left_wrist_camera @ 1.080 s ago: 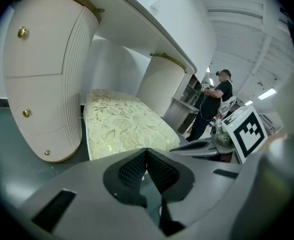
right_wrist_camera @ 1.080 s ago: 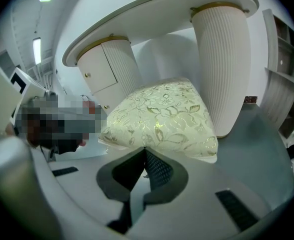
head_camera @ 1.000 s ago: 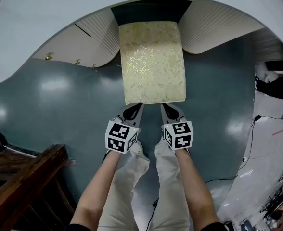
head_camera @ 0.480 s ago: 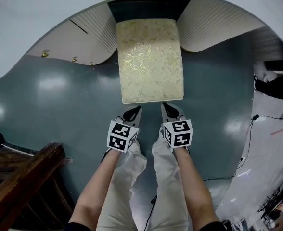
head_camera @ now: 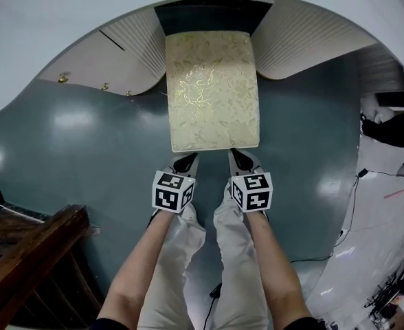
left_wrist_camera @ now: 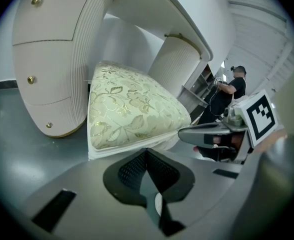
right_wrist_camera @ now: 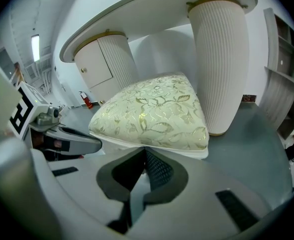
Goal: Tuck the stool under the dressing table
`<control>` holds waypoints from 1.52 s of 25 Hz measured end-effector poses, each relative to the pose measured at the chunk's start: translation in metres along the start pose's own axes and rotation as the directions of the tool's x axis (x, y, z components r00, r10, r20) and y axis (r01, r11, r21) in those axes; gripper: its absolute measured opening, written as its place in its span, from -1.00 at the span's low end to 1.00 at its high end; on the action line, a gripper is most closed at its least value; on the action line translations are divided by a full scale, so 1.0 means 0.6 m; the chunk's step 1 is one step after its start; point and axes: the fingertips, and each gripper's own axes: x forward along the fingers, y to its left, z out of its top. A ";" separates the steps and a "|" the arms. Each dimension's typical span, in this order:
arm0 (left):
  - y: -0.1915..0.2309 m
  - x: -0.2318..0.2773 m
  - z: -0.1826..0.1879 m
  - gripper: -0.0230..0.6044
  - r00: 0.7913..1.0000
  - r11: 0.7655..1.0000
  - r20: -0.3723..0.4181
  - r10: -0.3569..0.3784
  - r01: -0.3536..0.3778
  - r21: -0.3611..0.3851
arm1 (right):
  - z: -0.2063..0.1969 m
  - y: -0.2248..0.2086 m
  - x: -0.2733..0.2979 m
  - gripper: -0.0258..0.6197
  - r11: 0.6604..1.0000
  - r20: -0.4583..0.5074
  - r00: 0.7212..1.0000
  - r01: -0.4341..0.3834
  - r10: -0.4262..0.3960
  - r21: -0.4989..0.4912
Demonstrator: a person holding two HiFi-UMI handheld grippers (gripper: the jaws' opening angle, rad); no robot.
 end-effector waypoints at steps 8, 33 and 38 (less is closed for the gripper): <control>0.005 0.002 0.007 -0.90 1.000 0.999 0.020 0.003 -0.002 -0.033 | 0.003 -0.003 0.002 -0.90 1.000 -0.012 1.000 -0.008 0.008 0.011; 0.014 0.017 -0.002 -0.90 1.000 0.995 0.012 0.028 -0.027 -0.093 | 0.005 -0.001 0.003 -0.90 0.999 -0.017 0.999 -0.041 0.040 -0.020; 0.022 0.015 0.001 -0.90 0.997 0.992 0.029 0.073 -0.070 -0.110 | 0.006 0.004 0.004 -0.90 0.997 -0.025 0.997 -0.068 0.068 -0.038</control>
